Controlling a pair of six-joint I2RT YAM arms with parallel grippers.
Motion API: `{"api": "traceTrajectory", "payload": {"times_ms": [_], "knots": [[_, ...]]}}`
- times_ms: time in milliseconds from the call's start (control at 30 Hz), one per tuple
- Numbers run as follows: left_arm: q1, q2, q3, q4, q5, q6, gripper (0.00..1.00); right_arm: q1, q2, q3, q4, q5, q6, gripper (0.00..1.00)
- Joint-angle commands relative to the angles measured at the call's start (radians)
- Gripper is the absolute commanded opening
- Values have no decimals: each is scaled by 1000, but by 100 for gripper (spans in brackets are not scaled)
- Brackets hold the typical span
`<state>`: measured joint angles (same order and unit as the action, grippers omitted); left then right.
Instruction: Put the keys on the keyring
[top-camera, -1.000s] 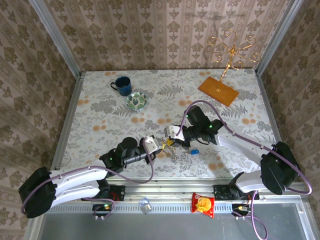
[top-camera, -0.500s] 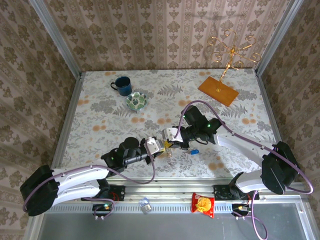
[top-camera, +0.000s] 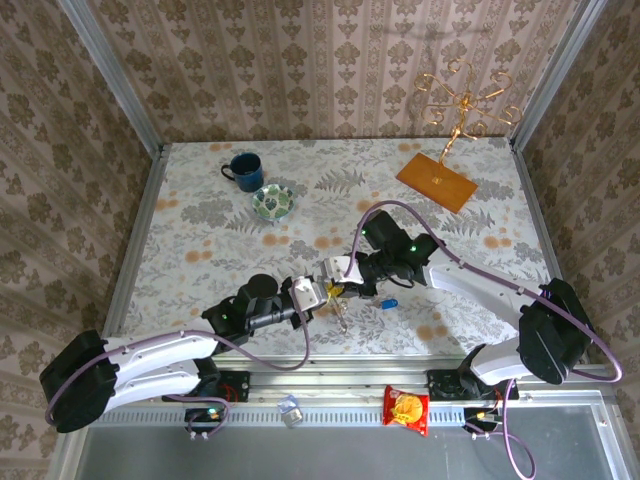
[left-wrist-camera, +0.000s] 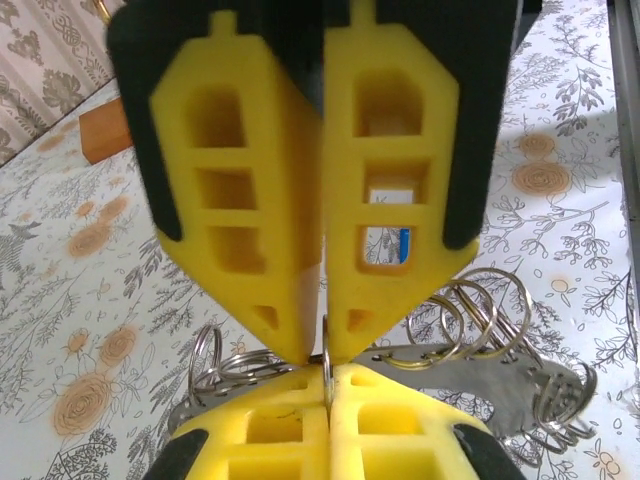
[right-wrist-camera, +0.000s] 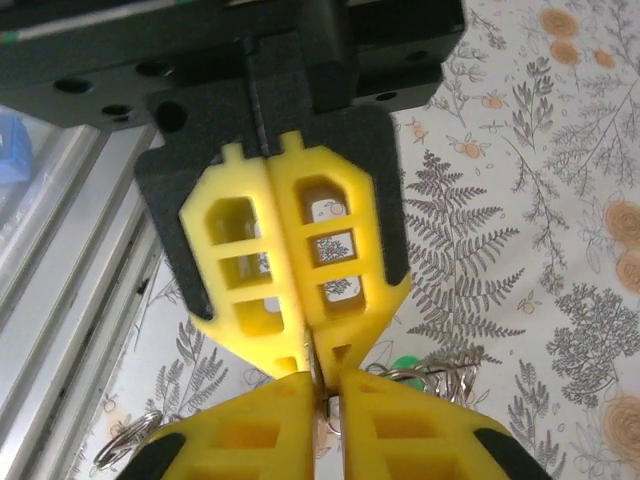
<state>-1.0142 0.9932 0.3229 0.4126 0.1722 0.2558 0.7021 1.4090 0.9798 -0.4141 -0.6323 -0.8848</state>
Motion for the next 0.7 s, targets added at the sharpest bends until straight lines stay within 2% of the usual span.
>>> {"api": "traceTrajectory", "payload": {"times_ms": [0, 67, 200, 333, 433, 500, 667], "knots": [[-5, -11, 18, 57, 33, 17, 0, -24, -54, -38, 61, -38, 56, 31], [-4, -14, 13, 56, 34, 16, 0, -42, -74, -66, 81, -39, 66, 36], [-5, -22, 13, 51, 35, 16, 0, -44, -100, -89, 75, -18, 84, 38], [-5, -31, 15, 40, 25, 16, 0, -49, -171, -161, 198, 69, 262, 38], [-5, -36, 15, 36, 14, 10, 0, -49, -239, -216, 256, 165, 510, 40], [-5, -38, 16, 33, 6, 7, 0, -47, -285, -248, 246, 280, 732, 40], [-5, -37, 29, 12, -12, -4, 0, -45, -383, -302, 14, 605, 1243, 38]]}}
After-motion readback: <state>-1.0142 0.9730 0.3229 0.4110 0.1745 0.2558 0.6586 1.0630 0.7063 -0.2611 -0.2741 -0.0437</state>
